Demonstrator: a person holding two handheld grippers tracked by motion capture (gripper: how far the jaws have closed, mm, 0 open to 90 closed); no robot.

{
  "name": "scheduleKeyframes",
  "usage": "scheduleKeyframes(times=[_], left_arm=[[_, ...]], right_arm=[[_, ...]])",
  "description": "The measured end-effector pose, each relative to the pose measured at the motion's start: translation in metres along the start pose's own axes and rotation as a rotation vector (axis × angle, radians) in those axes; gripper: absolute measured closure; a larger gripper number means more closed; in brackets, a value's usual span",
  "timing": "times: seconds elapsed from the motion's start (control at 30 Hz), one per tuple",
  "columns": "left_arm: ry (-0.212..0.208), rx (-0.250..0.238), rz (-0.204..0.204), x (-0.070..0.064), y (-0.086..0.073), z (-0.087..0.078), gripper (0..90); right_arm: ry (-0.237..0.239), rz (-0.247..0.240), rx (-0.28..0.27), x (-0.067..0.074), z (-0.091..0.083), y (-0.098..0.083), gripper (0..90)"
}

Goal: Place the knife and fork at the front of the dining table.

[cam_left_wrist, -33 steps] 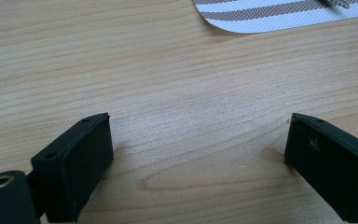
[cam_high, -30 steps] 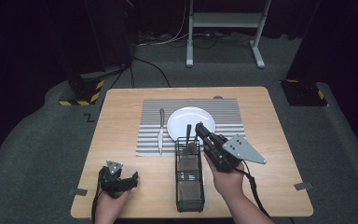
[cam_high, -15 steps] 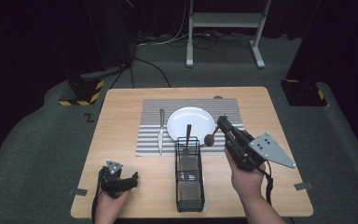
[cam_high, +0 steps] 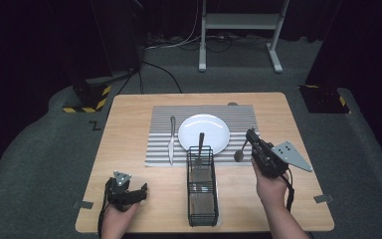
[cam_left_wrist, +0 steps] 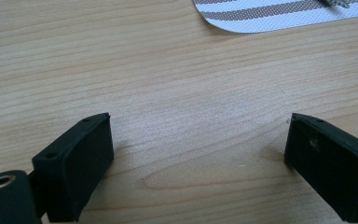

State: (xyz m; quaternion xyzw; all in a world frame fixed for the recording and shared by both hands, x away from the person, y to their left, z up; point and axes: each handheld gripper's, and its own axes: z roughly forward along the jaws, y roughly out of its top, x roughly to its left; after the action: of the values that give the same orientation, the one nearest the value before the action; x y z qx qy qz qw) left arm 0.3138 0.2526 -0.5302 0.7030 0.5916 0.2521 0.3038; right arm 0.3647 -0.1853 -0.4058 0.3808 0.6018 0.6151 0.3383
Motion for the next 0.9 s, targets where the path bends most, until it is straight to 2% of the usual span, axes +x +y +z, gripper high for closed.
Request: scheduleKeyframes(times=[0.13,0.3,0.57,0.9], left_arm=[[-0.001,0.0,-0.001,0.0,0.0,0.0,7.9],[-0.001,0.0,-0.001,0.0,0.0,0.0,8.0],[-0.003,-0.001,0.0,0.0,0.0,0.0,8.0],[-0.006,0.0,0.001,0.0,0.0,-0.001,8.0]], right_arm=[[0.001,-0.005,0.048,-0.006,0.011,-0.013,88.2],[-0.024,-0.012,0.083,-0.011,0.026,-0.025,88.2],[-0.027,0.004,0.163,-0.021,0.051,-0.039,88.2],[-0.058,0.038,0.201,-0.034,0.088,-0.044,87.3]])
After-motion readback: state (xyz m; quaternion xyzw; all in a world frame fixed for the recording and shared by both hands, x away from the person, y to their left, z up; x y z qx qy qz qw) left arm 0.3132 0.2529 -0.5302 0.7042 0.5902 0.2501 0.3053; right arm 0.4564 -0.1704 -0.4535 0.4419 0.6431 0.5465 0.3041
